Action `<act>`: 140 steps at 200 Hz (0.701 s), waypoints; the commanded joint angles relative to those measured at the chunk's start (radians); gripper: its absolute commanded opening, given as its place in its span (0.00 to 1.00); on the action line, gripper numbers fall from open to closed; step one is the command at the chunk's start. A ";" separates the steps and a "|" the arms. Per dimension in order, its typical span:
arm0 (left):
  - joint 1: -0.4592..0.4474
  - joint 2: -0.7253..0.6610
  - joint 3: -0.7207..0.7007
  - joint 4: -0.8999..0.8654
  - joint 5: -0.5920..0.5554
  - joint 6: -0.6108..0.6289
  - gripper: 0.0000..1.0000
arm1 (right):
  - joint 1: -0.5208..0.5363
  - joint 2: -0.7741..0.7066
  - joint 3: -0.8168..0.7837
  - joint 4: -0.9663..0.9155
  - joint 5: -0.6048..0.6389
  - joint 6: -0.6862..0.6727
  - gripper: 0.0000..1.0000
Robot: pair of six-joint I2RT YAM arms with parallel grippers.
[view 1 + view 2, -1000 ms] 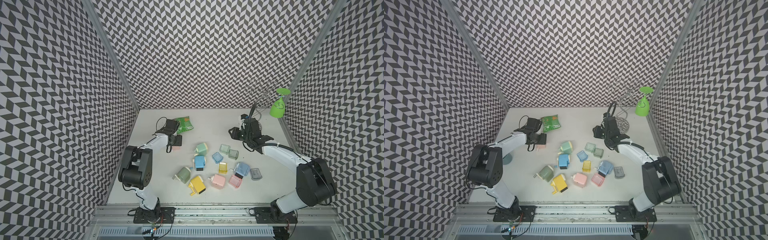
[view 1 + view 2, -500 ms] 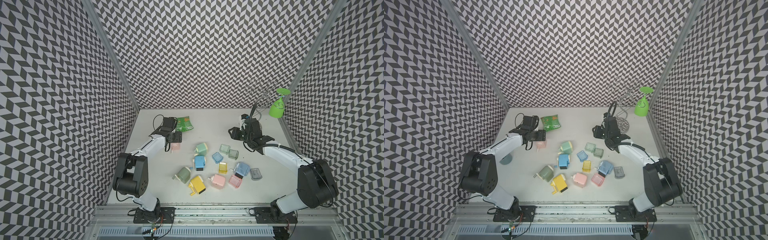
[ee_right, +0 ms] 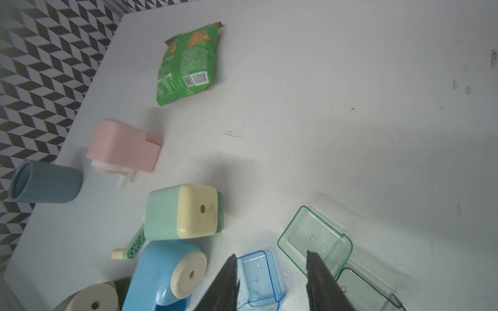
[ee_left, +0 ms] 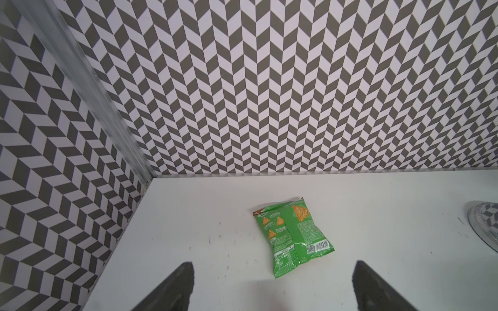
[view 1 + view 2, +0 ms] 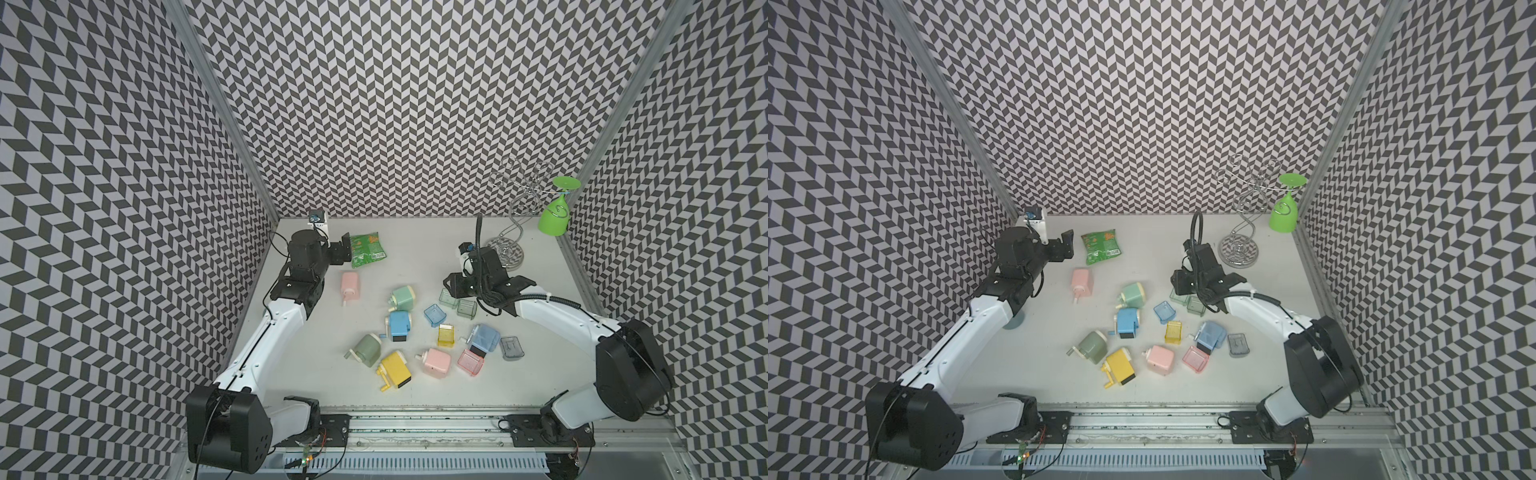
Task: Put the tray back into the pencil sharpener
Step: Move the container to the center of the board.
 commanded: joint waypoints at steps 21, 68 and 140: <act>0.001 -0.116 -0.131 0.188 0.109 0.024 0.89 | -0.003 0.054 0.057 -0.106 0.119 0.057 0.43; -0.020 -0.129 -0.167 0.177 0.310 0.148 0.88 | -0.003 0.176 0.153 -0.187 0.157 0.156 0.43; -0.056 -0.104 -0.167 0.173 0.308 0.248 0.88 | -0.002 0.272 0.211 -0.262 0.212 0.219 0.34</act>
